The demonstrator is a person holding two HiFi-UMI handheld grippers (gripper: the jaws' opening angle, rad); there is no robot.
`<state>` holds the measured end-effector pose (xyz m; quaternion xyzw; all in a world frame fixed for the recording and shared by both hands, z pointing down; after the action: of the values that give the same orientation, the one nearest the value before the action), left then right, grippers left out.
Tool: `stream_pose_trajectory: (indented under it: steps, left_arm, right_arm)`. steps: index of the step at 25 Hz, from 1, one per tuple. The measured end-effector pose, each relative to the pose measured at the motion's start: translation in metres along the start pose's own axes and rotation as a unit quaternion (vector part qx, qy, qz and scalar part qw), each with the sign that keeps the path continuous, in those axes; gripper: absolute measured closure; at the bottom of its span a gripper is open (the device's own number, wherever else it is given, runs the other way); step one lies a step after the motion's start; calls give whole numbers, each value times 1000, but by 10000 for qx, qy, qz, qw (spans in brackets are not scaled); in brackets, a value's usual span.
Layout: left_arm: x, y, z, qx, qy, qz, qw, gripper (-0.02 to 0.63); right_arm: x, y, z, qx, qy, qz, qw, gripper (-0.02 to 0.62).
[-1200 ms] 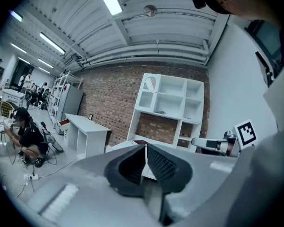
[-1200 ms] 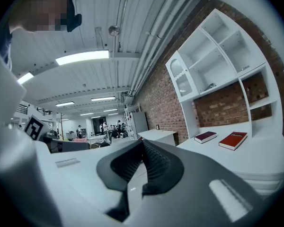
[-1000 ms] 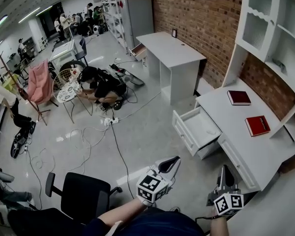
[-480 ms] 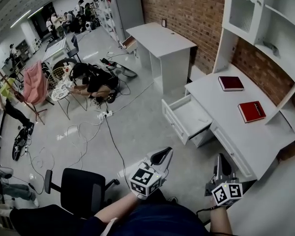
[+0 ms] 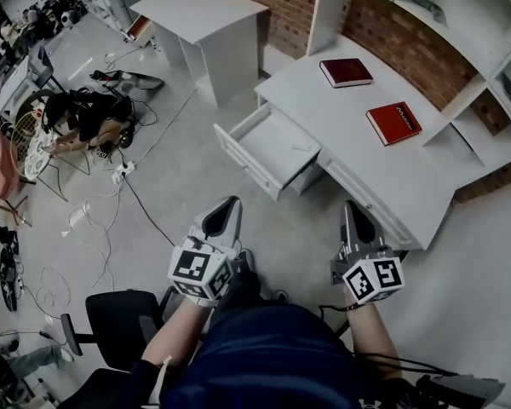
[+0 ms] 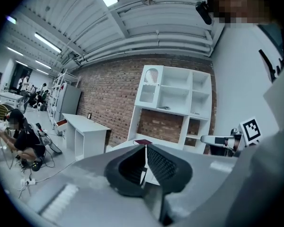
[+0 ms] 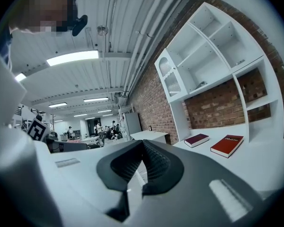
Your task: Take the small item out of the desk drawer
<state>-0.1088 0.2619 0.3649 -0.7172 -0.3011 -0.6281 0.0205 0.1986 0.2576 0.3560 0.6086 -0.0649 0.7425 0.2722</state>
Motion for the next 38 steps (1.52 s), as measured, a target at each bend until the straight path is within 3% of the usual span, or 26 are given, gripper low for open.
stream_pose_trajectory:
  steps: [18, 28, 38]
  left_arm:
    - [-36, 92, -130, 699, 44, -263, 9972, 592]
    - [-35, 130, -141, 932, -42, -495, 9944, 592]
    - [-51, 191, -135, 724, 197, -682, 9949, 592]
  right_arm:
    - [-19, 134, -21, 645, 2, -288, 9975, 594]
    - [-16, 162, -8, 769, 107, -488, 9958, 593]
    - [-20, 213, 51, 451, 322, -535, 9970, 592]
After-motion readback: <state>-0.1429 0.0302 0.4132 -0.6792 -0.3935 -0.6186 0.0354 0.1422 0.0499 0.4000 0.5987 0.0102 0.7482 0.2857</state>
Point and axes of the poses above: the fingertips, and each gripper's own axes: y forward along the fingers, z to its right, x out of its underside, the point moved 9 cm from there along -y, backward along the fingers, and after that the axes turned 11 degrees about -z, right-handed, at the moved point
